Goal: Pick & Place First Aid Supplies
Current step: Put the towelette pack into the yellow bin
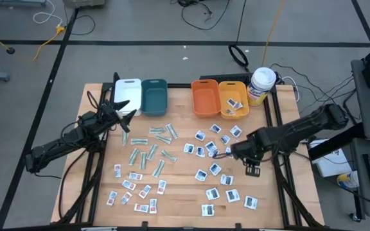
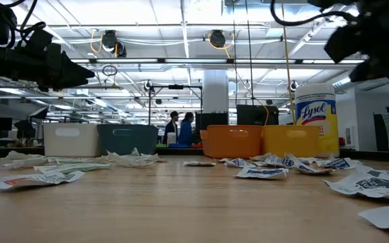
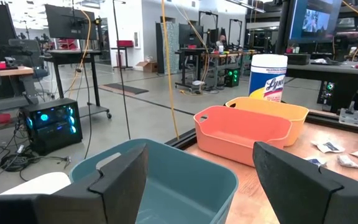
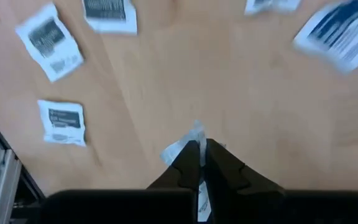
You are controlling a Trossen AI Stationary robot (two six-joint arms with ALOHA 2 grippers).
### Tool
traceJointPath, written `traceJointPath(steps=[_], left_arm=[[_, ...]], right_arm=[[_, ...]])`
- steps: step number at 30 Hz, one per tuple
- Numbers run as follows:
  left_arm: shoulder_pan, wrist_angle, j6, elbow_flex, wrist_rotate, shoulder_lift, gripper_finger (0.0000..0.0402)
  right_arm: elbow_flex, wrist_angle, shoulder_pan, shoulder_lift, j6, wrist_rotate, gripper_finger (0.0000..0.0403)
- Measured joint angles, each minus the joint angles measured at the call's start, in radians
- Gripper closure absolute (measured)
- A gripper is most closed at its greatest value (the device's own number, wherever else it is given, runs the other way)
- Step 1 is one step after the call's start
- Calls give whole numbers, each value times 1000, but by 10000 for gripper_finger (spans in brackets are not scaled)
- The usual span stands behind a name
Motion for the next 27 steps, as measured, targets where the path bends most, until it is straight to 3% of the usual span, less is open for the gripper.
traceJointPath(steps=[12,16,23,27], left_arm=[[0,0,0,0,0,0,105],[0,0,0,0,0,0,105],[0,0,0,0,0,0,105],[0,0,0,0,0,0,105]], right_arm=[[159,-115,-176,11,-239,40,402],[164,-107,-234,12,-325,114,402],[164,-82,-422,12,-378,238,400],[164,-47,-549,12,-402,249,399]])
